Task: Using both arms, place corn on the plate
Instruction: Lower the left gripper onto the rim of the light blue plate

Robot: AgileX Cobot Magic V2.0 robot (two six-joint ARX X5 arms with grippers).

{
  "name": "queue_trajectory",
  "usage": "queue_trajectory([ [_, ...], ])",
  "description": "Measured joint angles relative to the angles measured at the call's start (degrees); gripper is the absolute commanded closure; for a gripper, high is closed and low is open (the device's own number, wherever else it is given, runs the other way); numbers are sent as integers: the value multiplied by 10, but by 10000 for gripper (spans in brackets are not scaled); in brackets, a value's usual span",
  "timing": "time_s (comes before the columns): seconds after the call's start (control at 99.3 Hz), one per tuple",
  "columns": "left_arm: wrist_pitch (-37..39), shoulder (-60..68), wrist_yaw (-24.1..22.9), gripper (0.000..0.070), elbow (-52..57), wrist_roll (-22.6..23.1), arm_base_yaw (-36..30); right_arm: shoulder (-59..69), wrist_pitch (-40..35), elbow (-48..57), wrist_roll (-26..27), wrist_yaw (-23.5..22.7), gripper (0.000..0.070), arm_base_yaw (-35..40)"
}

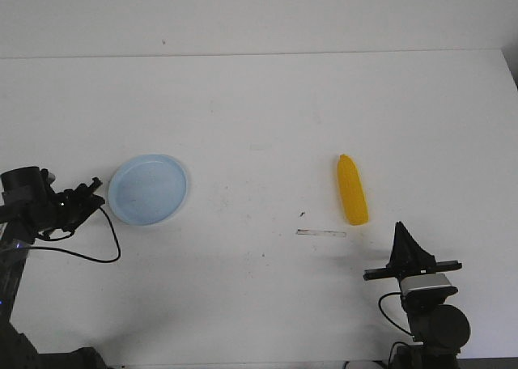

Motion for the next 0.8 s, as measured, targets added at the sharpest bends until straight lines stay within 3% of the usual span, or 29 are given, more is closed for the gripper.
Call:
queue_trajectory([
  [0.795,45,76,4,466,0,5,-37,0,0,0,0,0,685,0],
])
